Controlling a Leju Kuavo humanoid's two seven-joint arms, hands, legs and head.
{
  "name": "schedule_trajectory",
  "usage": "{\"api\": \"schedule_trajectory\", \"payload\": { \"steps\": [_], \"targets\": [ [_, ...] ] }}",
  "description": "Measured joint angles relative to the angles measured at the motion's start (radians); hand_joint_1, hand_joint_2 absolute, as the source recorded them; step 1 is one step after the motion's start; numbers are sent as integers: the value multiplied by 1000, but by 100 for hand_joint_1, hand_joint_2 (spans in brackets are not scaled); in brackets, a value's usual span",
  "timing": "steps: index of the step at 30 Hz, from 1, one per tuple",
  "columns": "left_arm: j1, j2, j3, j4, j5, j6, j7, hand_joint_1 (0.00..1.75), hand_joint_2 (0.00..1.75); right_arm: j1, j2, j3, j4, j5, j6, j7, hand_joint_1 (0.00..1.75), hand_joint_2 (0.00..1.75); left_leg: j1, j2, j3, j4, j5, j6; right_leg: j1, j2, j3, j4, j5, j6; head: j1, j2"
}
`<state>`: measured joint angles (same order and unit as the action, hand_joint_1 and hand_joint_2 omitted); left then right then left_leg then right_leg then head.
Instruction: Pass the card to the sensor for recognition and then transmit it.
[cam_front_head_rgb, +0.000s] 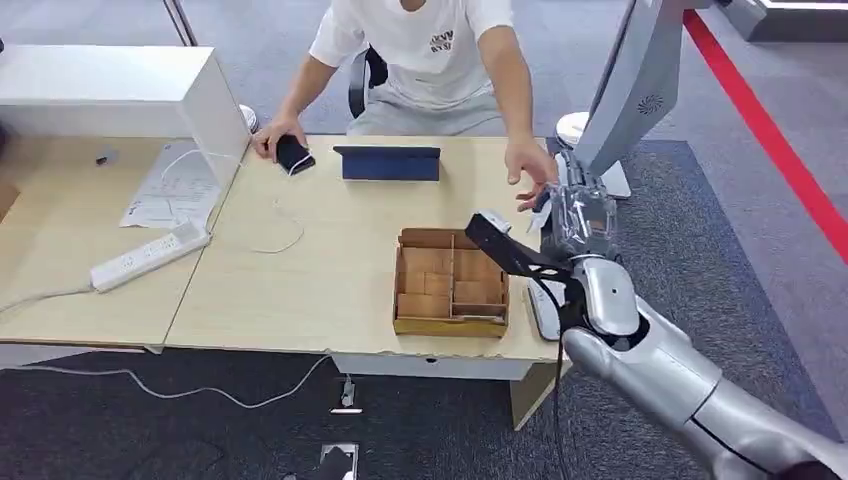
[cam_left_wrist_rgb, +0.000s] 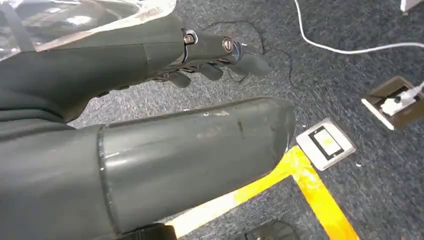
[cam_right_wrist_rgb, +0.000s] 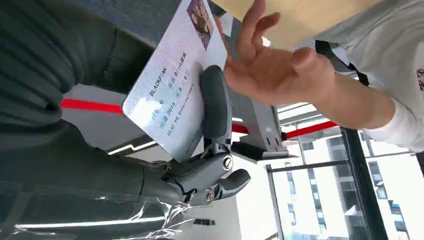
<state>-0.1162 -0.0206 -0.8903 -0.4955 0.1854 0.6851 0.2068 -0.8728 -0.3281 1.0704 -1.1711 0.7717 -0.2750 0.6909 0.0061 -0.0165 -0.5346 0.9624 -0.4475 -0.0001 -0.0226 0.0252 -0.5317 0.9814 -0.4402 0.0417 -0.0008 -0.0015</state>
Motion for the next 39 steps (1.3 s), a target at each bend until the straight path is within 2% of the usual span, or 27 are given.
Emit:
{"api": "schedule_trajectory", "payload": {
  "steps": [9, 23, 25, 26, 27, 28, 29, 30, 31, 38, 39],
  "targets": [
    [-19, 3, -61, -8, 45, 0, 1, 0, 0, -88, 89, 47, 44, -11, -3, 0, 175, 175, 0, 0, 0, 0, 0, 0, 0, 0, 0, 0, 0, 0, 0, 0],
    [-42, 8, -144, -8, 185, 7, -19, 0, 0, -153, 163, 98, 176, 4, -45, 1, 175, 175, 0, 0, 0, 0, 0, 0, 0, 0, 0, 0, 0, 0, 0, 0],
    [-47, 8, -156, -8, 188, 8, -20, 0, 0, -153, 166, 98, 190, 7, -44, 1, 168, 175, 0, 0, 0, 0, 0, 0, 0, 0, 0, 0, 0, 0, 0, 0],
    [-47, 8, -161, -8, 189, 8, -21, 0, 0, -153, 168, 98, 196, 7, -44, 1, 157, 175, 0, 0, 0, 0, 0, 0, 0, 0, 0, 0, 0, 0, 0, 0],
    [-47, 8, -164, -8, 189, 8, -21, 0, 0, -153, 170, 99, 201, 8, -44, 2, 113, 175, 0, 0, 0, 0, 0, 0, 0, 0, 0, 0, 0, 0, 0, 0],
    [-48, 9, -167, -8, 189, 8, -21, 0, 0, -153, 171, 99, 207, 9, -44, 2, 113, 175, 0, 0, 0, 0, 0, 0, 0, 0, -1, 0, 0, 0, 0, 0],
    [-48, 10, -171, -8, 189, 8, -21, 0, 0, -153, 172, 100, 213, 9, -44, 2, 82, 175, 0, 0, 0, 0, 0, 0, 0, 0, -1, 0, 0, 0, 0, 0],
    [-50, 10, -177, -8, 190, 8, -21, 0, 0, -153, 174, 102, 220, 9, -45, 2, 94, 175, 0, 0, 0, 0, 0, 0, 0, 0, -1, 0, 0, 0, 0, 0],
    [-52, 11, -184, -8, 190, 8, -21, 0, 0, -153, 175, 105, 228, 9, -46, 2, 154, 175, 0, 0, 0, 0, 0, 0, 0, 0, -1, 0, 0, 0, 0, 0],
    [-57, 13, -206, -7, 197, 8, -21, 0, 0, -151, 177, 108, 251, 9, -64, 2, 154, 175, 0, 0, 0, 0, 0, 0, 0, 0, -1, 0, 0, 0, 0, 0],
    [-58, 14, -209, -7, 197, 8, -21, 0, 0, -151, 177, 108, 253, 9, -68, 2, 175, 175, 0, 1, 0, 0, 0, 0, 0, 0, -1, 0, 0, 0, 0, 0]
  ]
}}
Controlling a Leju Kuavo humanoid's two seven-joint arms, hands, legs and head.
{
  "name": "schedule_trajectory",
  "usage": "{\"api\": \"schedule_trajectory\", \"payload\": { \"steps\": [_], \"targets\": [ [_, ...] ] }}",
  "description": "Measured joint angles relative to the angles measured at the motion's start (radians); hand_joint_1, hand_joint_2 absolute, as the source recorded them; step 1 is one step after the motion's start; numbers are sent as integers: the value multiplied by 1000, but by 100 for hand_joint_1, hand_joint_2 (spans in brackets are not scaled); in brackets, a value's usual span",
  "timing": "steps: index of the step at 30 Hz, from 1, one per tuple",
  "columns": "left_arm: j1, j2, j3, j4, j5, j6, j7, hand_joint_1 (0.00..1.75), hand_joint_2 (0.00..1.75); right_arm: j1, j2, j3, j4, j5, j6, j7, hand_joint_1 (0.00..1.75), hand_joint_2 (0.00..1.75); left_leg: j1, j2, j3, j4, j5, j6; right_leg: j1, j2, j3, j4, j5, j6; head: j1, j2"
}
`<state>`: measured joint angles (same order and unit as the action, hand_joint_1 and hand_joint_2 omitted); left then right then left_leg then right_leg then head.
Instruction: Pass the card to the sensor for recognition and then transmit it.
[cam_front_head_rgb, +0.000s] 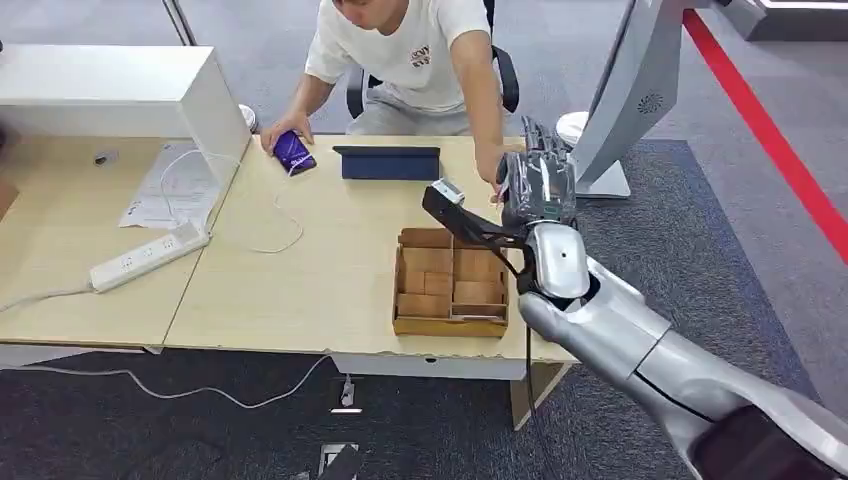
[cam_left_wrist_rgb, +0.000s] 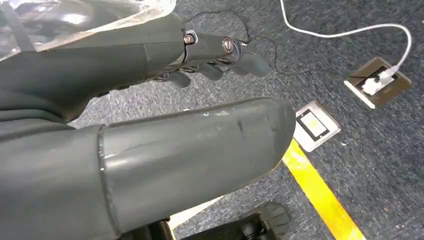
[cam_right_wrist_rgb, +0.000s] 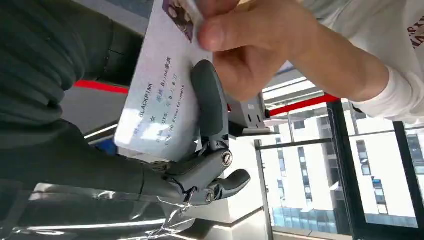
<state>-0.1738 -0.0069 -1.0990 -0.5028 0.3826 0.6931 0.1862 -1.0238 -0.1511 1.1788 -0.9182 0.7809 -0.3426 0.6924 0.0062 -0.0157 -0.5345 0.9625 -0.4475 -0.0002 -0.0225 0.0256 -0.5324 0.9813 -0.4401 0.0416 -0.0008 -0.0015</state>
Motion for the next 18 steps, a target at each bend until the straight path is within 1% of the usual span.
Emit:
{"api": "schedule_trajectory", "payload": {
  "steps": [11, 12, 13, 14, 18],
  "targets": [
    [-3, 3, -14, 1, -1, -1, 10, 0, 0, 5, -5, 6, 29, -9, 0, 0, 175, 175, 0, 0, -2, 1, 0, 0, 0, 0, -1, 0, 0, 0, 0, 0],
    [-3, 4, -17, 1, -1, -1, 10, 0, 0, 5, -6, 6, 31, -9, 0, 0, 155, 175, 0, 0, -2, 1, 0, 0, 0, 0, -2, 0, 0, 0, 0, 0],
    [-4, 4, -19, 1, -1, -1, 11, 0, 0, 5, -6, 6, 33, -9, 0, 0, 10, 175, 0, 0, -2, 1, -1, 0, 0, 0, -2, 0, 0, 0, 0, 0],
    [-4, 5, -23, 1, -1, -1, 13, 0, 0, 6, -6, 6, 34, -9, 0, 0, 0, 175, 0, 0, -2, 1, -1, 0, 0, 0, -2, 0, 0, 0, 0, 0],
    [-6, 7, -28, 1, -3, 0, 16, 0, 0, 15, -6, 5, 36, -17, -14, 0, 0, 175, 0, 0, -2, 0, -1, 0, 0, 0, -2, 0, -1, 0, 0, 0]
  ]
}}
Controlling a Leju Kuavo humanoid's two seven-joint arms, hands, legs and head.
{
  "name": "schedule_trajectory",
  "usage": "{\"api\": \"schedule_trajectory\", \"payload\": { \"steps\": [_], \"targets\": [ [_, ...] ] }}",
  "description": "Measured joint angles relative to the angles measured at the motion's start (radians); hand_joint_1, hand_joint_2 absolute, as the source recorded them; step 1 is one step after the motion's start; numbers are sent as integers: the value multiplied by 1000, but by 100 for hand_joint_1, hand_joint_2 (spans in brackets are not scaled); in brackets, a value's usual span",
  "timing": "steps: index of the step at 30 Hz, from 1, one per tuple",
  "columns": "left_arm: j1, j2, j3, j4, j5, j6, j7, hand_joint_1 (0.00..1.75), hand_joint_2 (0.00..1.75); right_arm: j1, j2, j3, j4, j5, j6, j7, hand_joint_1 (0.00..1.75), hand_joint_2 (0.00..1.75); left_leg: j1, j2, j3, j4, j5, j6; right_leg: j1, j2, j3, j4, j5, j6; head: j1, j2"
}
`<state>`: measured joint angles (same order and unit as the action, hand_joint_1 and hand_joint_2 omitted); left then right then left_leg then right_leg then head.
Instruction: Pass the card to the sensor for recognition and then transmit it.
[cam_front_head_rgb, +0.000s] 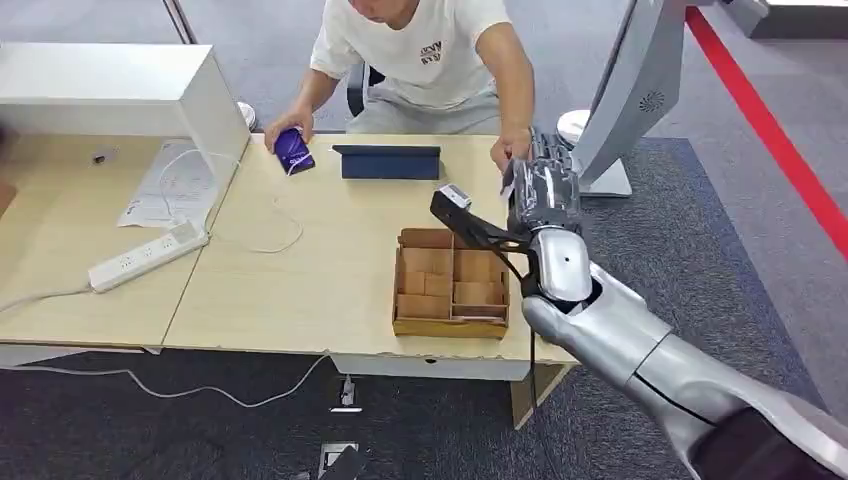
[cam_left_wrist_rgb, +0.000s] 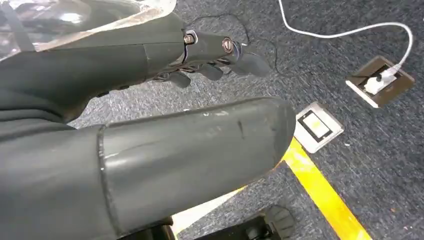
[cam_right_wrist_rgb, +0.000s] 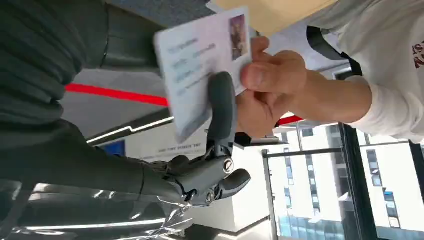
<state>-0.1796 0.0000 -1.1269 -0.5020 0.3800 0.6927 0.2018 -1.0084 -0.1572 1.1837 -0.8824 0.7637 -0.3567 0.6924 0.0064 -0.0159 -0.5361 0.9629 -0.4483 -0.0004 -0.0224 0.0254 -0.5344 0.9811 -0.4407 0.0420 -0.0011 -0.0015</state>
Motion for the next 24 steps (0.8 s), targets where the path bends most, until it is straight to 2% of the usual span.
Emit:
{"api": "schedule_trajectory", "payload": {
  "steps": [5, 9, 17, 19, 24],
  "targets": [
    [-1, 1, -7, 0, 3, 3, -5, 0, 0, 4, -3, 1, 0, -41, -64, 0, 0, 175, 0, 0, 1, 0, 0, 0, 0, 0, 0, 0, 0, 0, 0, 0],
    [0, 1, -7, 1, 2, 5, -16, 0, 0, 17, -10, 1, -15, -94, -147, 0, 0, 175, 0, 0, 1, 0, 1, 0, 0, 0, 1, 0, 1, 0, 0, 0],
    [2, 1, -3, 8, -29, 7, -24, 0, 0, 59, -63, 0, -85, -164, -274, -3, 0, 175, 0, 0, 1, 1, 1, 0, 0, 0, 1, 0, 1, 0, 0, 0],
    [6, -1, 6, 11, -42, 7, -39, 0, 0, 73, -81, -2, -119, -198, -307, -22, 0, 175, 0, 1, 1, 1, 1, 0, 0, 0, 1, 0, 1, 0, 0, 0],
    [23, -7, 50, 19, -86, 7, -59, 0, 0, 170, -114, -52, -239, -312, -311, -117, 0, 175, 0, 0, 2, 0, 1, 0, 0, 0, 1, 0, 1, 0, 0, 0]
  ]
}}
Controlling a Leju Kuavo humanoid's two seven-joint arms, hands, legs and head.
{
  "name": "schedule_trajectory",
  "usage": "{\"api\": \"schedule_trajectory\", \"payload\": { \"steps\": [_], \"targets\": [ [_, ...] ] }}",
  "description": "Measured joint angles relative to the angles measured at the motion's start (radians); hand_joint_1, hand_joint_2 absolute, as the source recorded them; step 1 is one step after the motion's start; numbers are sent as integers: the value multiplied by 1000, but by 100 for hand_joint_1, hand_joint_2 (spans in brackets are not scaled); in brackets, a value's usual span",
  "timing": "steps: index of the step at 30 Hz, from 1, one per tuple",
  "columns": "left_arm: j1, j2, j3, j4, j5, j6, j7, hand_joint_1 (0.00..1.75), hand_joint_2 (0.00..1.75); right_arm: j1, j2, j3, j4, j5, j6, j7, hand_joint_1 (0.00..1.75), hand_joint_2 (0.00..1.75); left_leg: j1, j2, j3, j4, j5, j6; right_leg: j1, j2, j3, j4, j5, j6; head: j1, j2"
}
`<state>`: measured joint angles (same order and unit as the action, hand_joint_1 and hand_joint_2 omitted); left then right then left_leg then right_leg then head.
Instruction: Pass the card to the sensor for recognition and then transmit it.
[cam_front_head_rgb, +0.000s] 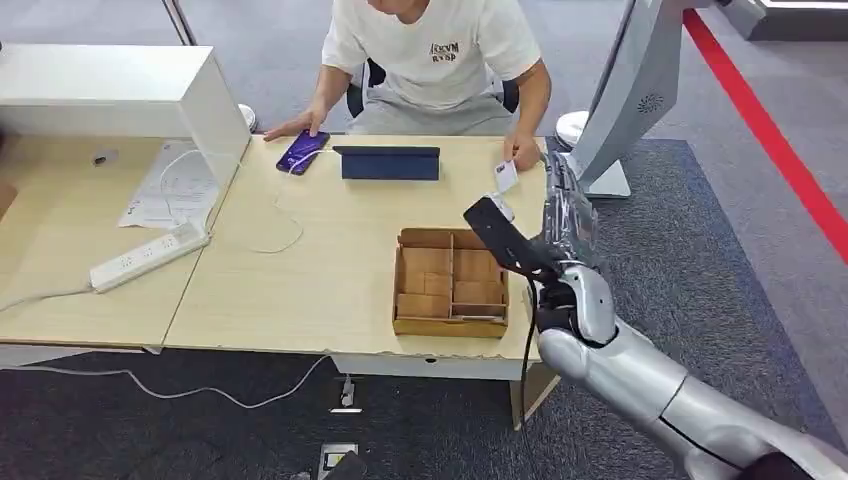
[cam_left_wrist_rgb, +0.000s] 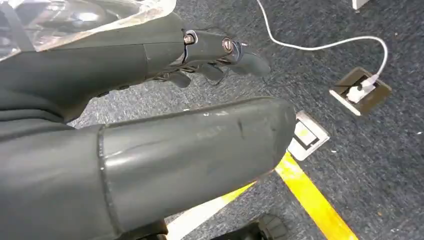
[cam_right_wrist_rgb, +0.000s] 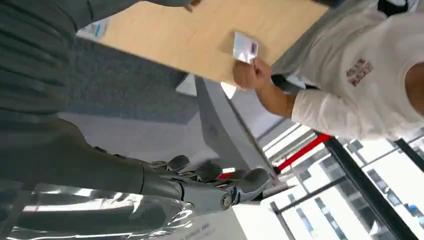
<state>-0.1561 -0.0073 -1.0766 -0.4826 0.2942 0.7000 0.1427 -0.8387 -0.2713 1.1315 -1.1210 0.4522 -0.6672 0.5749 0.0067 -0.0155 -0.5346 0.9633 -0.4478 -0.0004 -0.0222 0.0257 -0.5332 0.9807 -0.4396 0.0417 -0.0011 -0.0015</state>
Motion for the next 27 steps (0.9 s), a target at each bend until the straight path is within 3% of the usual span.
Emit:
{"api": "schedule_trajectory", "payload": {
  "steps": [6, 11, 21, 27],
  "targets": [
    [16, -6, 62, 10, -69, 0, 8, 0, 0, 130, -54, -40, -164, -233, 1, -108, 0, 175, 0, 0, 0, 0, 0, 0, 0, 0, 0, 0, 0, 0, 0, 0],
    [31, -8, 119, 14, -107, 0, -1, 0, 0, 201, -83, -36, -258, -271, 38, -173, 0, 175, 0, 0, 0, 0, 0, 0, 0, 0, 0, 0, 0, 0, 0, 0],
    [53, -15, 205, 14, -150, 0, 14, 0, 0, 295, -101, -1, -324, -103, 151, -155, 0, 175, 0, 0, 0, -1, 0, 0, 0, 0, 0, 0, 0, 0, 0, 0],
    [56, -15, 213, 9, -176, 0, 43, 0, 0, 305, -101, 18, -318, 263, 277, 26, 0, 175, 0, 0, 0, -1, 0, 0, 0, 0, 0, 0, 0, 0, 0, 0]
  ]
}}
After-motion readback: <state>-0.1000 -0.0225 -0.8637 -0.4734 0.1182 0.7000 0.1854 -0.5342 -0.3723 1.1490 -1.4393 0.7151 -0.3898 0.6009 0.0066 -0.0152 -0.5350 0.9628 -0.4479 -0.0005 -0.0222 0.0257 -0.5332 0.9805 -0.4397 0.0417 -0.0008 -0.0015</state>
